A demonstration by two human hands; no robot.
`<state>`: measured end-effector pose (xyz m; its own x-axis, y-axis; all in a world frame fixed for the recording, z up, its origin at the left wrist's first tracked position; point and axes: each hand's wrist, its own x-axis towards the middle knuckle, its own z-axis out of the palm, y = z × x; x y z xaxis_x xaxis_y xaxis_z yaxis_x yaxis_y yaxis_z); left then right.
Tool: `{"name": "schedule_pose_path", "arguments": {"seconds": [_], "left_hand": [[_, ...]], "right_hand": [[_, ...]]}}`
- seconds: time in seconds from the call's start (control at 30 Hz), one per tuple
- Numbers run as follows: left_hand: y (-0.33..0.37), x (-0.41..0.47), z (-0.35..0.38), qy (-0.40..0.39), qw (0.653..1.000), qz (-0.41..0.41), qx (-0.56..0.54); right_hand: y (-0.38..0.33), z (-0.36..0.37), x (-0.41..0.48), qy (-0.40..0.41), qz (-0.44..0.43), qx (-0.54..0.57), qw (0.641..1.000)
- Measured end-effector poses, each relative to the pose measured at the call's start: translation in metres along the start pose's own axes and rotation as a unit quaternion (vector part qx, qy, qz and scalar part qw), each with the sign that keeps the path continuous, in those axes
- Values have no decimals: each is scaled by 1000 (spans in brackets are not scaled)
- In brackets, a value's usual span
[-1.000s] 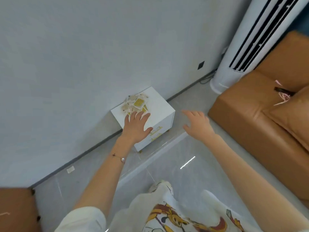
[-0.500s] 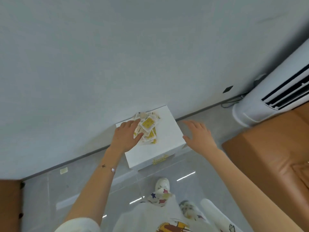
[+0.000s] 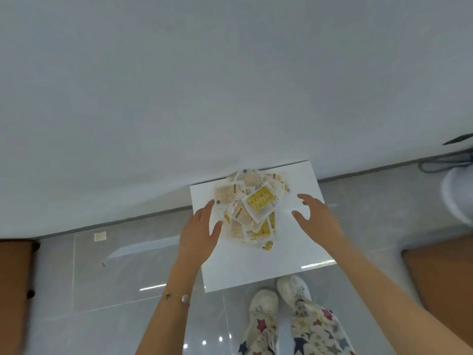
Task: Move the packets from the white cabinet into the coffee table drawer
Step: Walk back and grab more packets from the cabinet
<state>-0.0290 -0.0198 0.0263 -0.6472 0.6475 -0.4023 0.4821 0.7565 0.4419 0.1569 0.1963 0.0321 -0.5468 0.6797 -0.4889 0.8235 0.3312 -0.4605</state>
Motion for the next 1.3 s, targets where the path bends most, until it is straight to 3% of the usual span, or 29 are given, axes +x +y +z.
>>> {"name": "schedule_pose_path", "arguments": {"seconds": [0.17, 0.33, 0.47, 0.67, 0.83, 1.23, 1.3], "left_hand": [[-23, 50, 78, 3, 997, -55, -48], [-29, 77, 132, 23, 982, -127, -138], [-15, 86, 153, 63, 949, -203, -235], [-13, 98, 161, 86, 865, -288, -402], [-17, 92, 152, 106, 873, -246, -408], [-27, 74, 157, 135, 855, -274, -418], [-28, 69, 156, 131, 861, -269, -411]], "right_hand": [[9, 66, 84, 7, -35, -19, 999], [23, 106, 122, -28, 3, -19, 999], [26, 125, 131, -32, 33, 92, 995], [37, 121, 134, 19, 103, 266, 958], [52, 110, 137, -11, 149, 323, 934], [53, 111, 160, 11, 180, 396, 901], [56, 109, 155, 9, 185, 443, 877]]}}
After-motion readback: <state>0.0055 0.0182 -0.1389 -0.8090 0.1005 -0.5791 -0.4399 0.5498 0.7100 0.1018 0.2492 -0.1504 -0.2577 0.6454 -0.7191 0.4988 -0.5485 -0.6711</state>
